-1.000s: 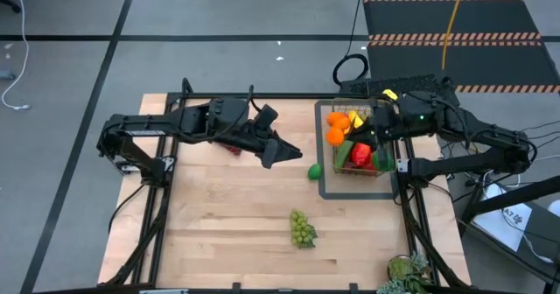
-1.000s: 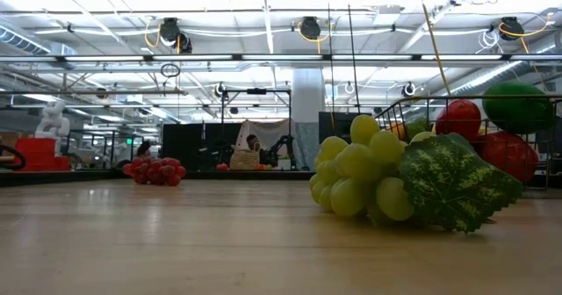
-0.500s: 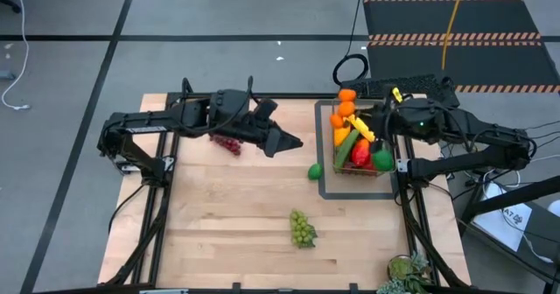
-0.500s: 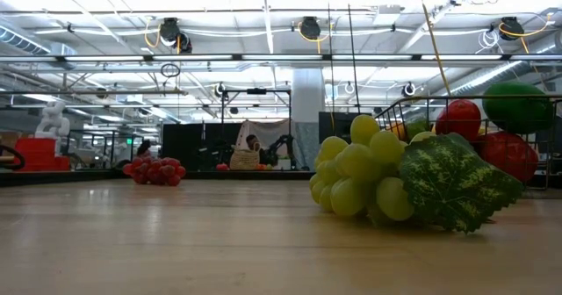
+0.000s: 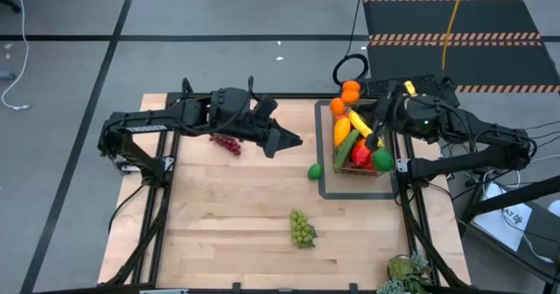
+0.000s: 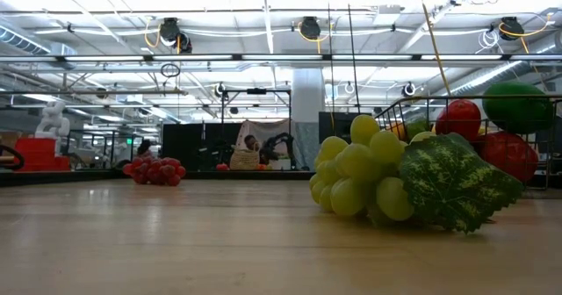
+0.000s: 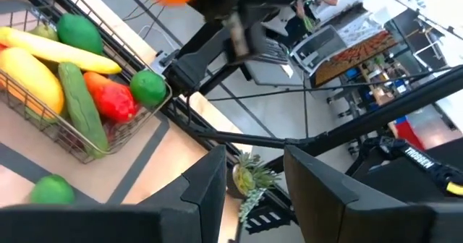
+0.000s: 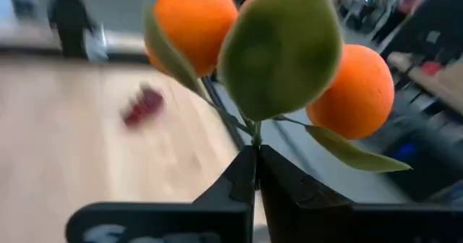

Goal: Build produce basket
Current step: Put the tangerine into the wire basket

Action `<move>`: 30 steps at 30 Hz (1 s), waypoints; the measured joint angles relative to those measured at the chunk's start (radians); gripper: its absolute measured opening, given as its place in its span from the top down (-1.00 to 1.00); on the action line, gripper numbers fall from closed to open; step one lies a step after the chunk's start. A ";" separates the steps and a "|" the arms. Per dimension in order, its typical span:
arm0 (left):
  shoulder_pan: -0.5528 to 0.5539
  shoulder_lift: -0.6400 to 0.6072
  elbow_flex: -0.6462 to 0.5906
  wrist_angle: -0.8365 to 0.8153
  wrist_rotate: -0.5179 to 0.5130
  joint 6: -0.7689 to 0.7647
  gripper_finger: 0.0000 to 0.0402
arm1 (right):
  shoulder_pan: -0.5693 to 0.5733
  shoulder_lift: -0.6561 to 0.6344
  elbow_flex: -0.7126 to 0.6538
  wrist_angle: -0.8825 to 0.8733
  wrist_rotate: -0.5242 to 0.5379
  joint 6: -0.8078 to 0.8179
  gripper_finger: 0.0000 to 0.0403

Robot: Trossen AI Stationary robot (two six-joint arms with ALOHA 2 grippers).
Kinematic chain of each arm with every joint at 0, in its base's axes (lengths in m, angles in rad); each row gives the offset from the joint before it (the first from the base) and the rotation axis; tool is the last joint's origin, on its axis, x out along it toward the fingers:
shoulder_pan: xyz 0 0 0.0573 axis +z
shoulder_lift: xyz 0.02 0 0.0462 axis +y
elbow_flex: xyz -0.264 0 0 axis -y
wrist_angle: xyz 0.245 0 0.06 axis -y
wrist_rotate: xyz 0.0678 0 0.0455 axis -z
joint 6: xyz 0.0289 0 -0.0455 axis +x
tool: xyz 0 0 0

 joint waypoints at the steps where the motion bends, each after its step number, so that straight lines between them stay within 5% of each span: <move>1: 0.002 0.000 0.000 -0.001 0.001 0.011 0.30 | 0.000 -0.005 0.000 0.016 -0.026 0.065 0.97; 7: 0.002 0.000 0.000 -0.009 0.002 0.126 0.30 | 0.000 -0.017 0.000 0.092 -0.149 0.378 0.97; 17: 0.028 -0.004 0.000 -0.114 0.137 0.232 0.30 | 0.000 -0.020 0.000 0.086 -0.181 0.988 0.97; 30: 0.003 -0.014 0.002 -0.213 0.141 0.341 0.30 | 0.000 -0.016 0.000 -0.344 -0.200 1.358 0.97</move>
